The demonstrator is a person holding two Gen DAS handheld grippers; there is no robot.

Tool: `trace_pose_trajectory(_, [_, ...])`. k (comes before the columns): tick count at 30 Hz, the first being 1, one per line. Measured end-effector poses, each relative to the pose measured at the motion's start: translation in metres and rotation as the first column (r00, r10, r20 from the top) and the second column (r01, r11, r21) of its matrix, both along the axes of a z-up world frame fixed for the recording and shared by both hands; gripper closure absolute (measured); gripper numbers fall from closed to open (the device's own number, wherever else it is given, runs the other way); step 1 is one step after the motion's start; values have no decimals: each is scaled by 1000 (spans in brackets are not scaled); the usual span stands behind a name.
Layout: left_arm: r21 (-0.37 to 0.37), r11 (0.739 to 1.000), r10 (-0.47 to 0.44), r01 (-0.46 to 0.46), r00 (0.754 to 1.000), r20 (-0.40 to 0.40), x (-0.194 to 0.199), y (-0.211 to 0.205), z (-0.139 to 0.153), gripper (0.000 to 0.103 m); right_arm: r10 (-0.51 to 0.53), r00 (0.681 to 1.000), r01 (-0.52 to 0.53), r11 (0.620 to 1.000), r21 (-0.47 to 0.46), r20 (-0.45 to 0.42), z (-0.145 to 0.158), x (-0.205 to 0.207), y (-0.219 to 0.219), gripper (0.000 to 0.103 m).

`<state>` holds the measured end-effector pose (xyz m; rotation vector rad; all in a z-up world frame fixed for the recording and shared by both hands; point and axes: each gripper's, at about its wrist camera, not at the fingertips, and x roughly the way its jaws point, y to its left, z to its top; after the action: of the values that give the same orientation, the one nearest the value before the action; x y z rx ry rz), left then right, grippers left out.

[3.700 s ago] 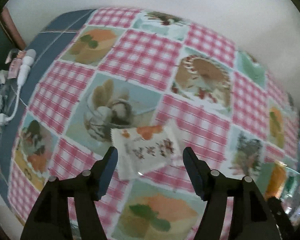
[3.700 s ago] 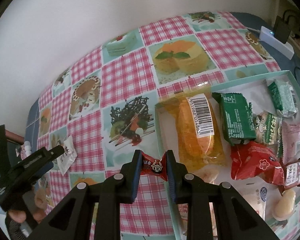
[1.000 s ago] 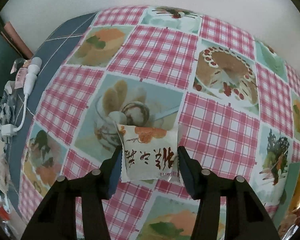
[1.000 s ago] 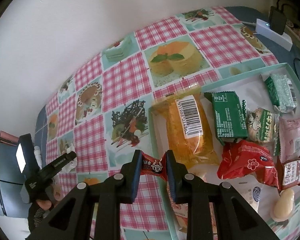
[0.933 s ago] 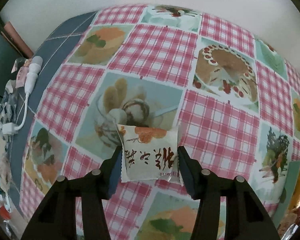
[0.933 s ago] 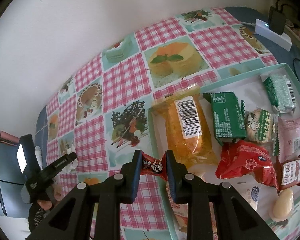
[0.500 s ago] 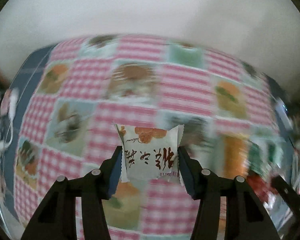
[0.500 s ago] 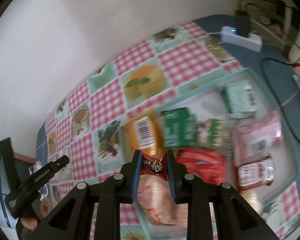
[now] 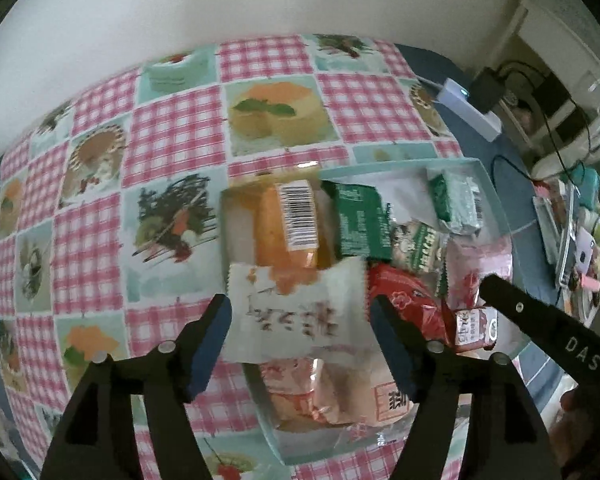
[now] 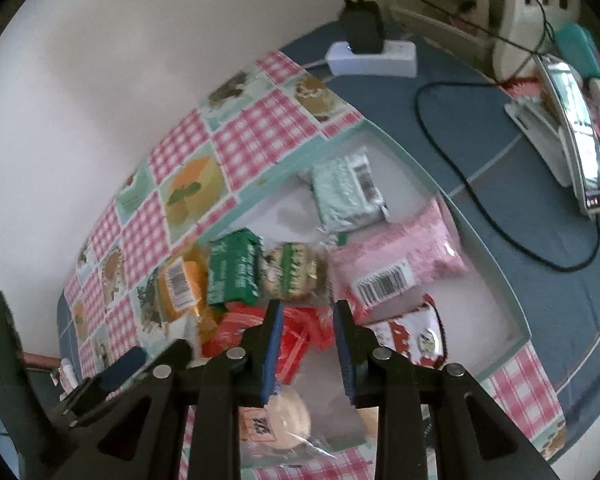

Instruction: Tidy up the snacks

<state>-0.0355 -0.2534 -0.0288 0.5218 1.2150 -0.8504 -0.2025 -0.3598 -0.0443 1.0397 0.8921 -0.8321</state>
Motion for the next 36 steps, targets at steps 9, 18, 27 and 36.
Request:
trace_pose_trajectory(9, [-43,993,112,-112,994,6,4,60,-2,12,44,997,-47,998,-45,-67,0,-4,34,34])
trace_pose_trajectory(18, [30,975,217,-219,975,55,-4,126,-17,12,114,986,-128,984,-125,-118,4,-7,88,11])
trace_pose_trajectory(27, [80,957,255,-278,941,221,-17,167,-10,12,194,964,-229,953,-199,-181,10,-5,136,0])
trace_pose_trajectory(36, [81,955,258,-286,932,253,-27,183,-5,12,231,950,-280,926,-252,-210,16,-8,160,0])
